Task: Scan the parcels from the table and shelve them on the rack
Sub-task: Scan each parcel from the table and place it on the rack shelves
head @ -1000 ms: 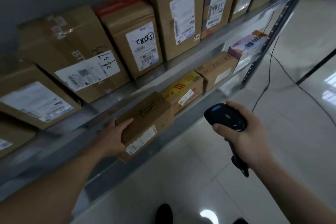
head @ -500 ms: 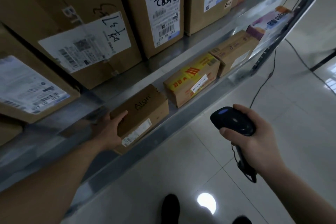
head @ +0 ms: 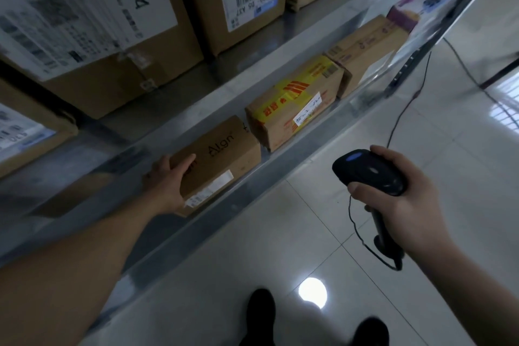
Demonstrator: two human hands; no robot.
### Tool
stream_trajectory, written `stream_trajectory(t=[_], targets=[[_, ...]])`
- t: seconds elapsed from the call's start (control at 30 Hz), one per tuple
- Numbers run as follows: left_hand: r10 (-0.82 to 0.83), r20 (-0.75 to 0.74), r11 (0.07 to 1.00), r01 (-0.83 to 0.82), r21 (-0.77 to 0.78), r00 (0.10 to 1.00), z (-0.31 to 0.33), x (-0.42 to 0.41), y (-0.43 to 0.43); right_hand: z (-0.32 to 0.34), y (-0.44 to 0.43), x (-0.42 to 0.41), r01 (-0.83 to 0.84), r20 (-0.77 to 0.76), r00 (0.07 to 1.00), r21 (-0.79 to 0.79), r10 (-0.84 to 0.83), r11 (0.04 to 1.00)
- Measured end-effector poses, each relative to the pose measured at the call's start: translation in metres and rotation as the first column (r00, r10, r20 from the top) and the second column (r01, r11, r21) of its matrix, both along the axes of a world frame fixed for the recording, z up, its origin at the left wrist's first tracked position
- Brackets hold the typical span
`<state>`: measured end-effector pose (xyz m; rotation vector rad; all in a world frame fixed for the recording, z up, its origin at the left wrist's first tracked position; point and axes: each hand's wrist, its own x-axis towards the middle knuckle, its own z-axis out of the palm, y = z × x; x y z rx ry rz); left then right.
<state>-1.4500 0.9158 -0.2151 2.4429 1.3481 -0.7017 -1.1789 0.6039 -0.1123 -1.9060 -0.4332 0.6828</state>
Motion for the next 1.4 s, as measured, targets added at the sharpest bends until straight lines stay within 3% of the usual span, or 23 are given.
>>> stream_trajectory(t=[0.33, 1.4], targets=[[0.031, 0.046, 1.000, -0.030, -0.009, 0.998, -0.015, 0.002, -0.006, -0.001, 0.001, -0.003, 0.019, 0.005, 1.000, -0.005, -0.019, 1.000], [0.015, 0.026, 1.000, -0.015, -0.003, 1.000, 0.029, -0.004, -0.030, 0.031, -0.010, -0.025, -0.039, 0.052, 0.998, 0.051, 0.036, 0.998]])
